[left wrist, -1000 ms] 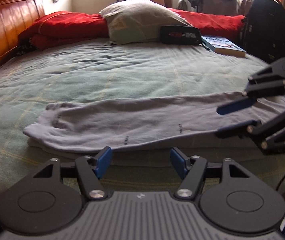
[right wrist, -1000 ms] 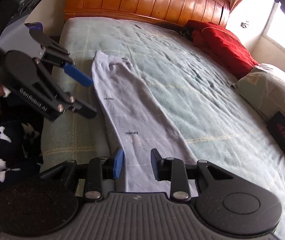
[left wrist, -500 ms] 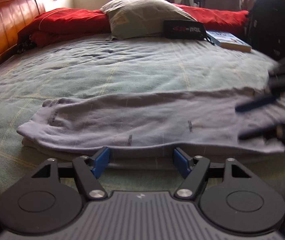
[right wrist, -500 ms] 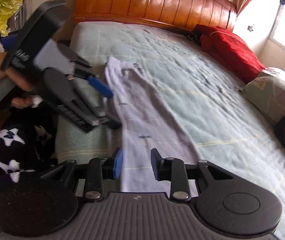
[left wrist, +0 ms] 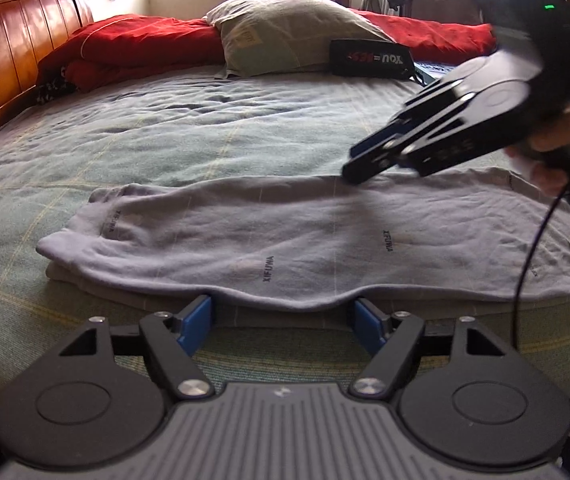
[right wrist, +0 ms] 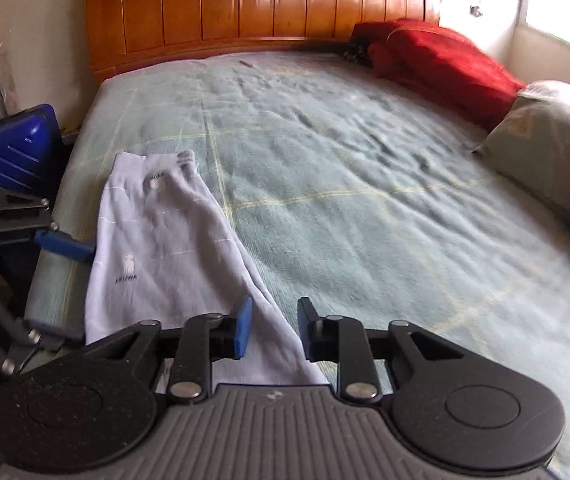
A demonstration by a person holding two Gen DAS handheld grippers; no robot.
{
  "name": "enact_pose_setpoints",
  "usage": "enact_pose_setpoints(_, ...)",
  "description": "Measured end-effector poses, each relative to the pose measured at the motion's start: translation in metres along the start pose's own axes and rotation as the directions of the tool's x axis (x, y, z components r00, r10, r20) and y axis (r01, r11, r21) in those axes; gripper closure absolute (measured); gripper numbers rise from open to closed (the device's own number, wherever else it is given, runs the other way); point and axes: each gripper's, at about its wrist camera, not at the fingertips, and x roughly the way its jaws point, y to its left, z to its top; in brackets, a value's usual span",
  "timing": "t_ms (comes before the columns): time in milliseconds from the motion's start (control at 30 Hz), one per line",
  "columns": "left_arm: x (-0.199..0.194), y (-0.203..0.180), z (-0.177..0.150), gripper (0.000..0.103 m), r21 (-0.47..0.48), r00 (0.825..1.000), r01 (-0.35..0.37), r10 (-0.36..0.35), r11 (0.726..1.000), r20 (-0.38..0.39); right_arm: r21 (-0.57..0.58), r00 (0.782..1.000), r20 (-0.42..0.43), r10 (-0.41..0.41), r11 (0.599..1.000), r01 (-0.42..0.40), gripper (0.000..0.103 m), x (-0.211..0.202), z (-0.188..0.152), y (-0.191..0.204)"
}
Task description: Fold clothes
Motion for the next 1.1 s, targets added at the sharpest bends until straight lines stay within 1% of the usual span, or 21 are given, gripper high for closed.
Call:
enact_pose_setpoints(33,0.000,0.000,0.000,0.028,0.001,1.000,0.001,-0.001,1.000,0.000,-0.010,1.000,-0.004,0.002,1.000,-0.003,0.081,0.003,-0.002,0.001)
enact_pose_setpoints(167,0.001,0.000,-0.001,0.027,0.003,1.000,0.003,-0.003,1.000,0.001,-0.056,1.000,-0.006,-0.004,0.998,0.003,0.094,0.010,-0.010,0.007)
enact_pose_setpoints(233,0.001,0.000,-0.001,0.026,0.008,1.000,0.006,-0.006,1.000,0.003,-0.065,1.000,0.008,-0.023,0.998,0.024,0.096,0.008,-0.011,0.007)
enact_pose_setpoints(333,0.000,0.003,-0.002,0.026,0.001,1.000,0.013,-0.013,1.000,0.002,-0.046,0.999,0.018,-0.038,0.998,0.039,0.096,0.011,-0.008,0.002)
enact_pose_setpoints(433,-0.002,0.006,-0.002,0.026,-0.012,1.000,0.020,-0.021,1.000,-0.002,-0.033,1.000,0.026,-0.017,0.999,0.018,0.096,-0.003,-0.008,0.004)
enact_pose_setpoints(500,-0.007,0.007,0.000,0.026,-0.008,1.000,0.017,-0.017,1.000,-0.023,-0.025,1.000,0.031,-0.001,1.000,0.002,0.093,-0.013,-0.009,0.005)
enact_pose_setpoints(533,-0.012,0.008,0.002,0.026,0.000,1.000,0.006,-0.006,1.000,-0.031,-0.021,0.999,0.034,0.006,1.000,-0.006,0.089,-0.018,-0.009,0.006)
enact_pose_setpoints(567,-0.019,0.009,0.004,0.026,0.013,1.000,-0.016,0.016,1.000,-0.027,-0.017,0.999,0.037,0.014,1.000,-0.014,0.086,-0.023,-0.009,0.007)
enact_pose_setpoints(600,-0.026,0.011,0.007,0.026,0.026,0.999,-0.035,0.035,0.999,-0.016,-0.013,0.999,0.039,0.022,1.000,-0.021,0.086,-0.028,-0.009,0.008)
enact_pose_setpoints(633,-0.034,0.014,0.010,0.026,0.037,0.999,-0.053,0.054,0.998,-0.003,-0.010,0.999,0.042,0.030,1.000,-0.029,0.082,-0.033,-0.009,0.008)
enact_pose_setpoints(667,-0.038,0.018,0.015,0.025,0.042,0.998,-0.069,0.069,0.997,0.015,-0.006,0.998,0.045,0.038,0.999,-0.037,0.074,-0.038,-0.010,0.009)
enact_pose_setpoints(733,-0.034,0.025,0.031,0.022,0.050,0.993,-0.112,0.109,0.992,0.044,0.002,0.998,0.039,0.057,0.998,-0.057,0.063,-0.045,-0.012,0.014)
enact_pose_setpoints(767,-0.030,0.028,0.039,0.022,0.053,0.990,-0.132,0.129,0.990,0.056,0.007,0.997,0.027,0.070,0.997,-0.071,0.062,-0.045,-0.015,0.019)
enact_pose_setpoints(833,-0.005,0.031,0.051,0.022,0.054,0.987,-0.154,0.151,0.987,0.049,0.008,0.997,-0.012,0.071,0.997,-0.071,0.062,-0.037,-0.023,0.029)
enact_pose_setpoints(867,0.007,0.032,0.051,0.023,0.048,0.987,-0.156,0.155,0.987,0.031,0.005,0.998,-0.034,0.060,0.998,-0.060,0.062,-0.031,-0.029,0.034)
enact_pose_setpoints(933,0.025,0.038,0.045,0.024,0.011,0.991,-0.129,0.130,0.992,-0.028,-0.001,0.998,-0.050,0.030,1.000,-0.030,0.060,-0.029,-0.045,0.042)
enact_pose_setpoints(967,0.029,0.041,0.036,0.023,-0.012,0.993,-0.108,0.107,0.994,-0.041,-0.006,0.999,-0.045,0.016,1.000,-0.017,0.058,-0.033,-0.054,0.045)
enact_pose_setpoints(1033,0.026,0.049,0.020,0.023,-0.074,0.997,-0.075,0.073,0.994,-0.021,-0.001,0.999,-0.033,0.000,1.000,0.000,0.057,-0.045,-0.070,0.049)
enact_pose_setpoints(1100,0.019,0.051,0.020,0.023,-0.090,0.998,-0.058,0.057,0.994,-0.015,0.028,1.000,-0.027,-0.002,1.000,0.003,0.055,-0.056,-0.082,0.048)
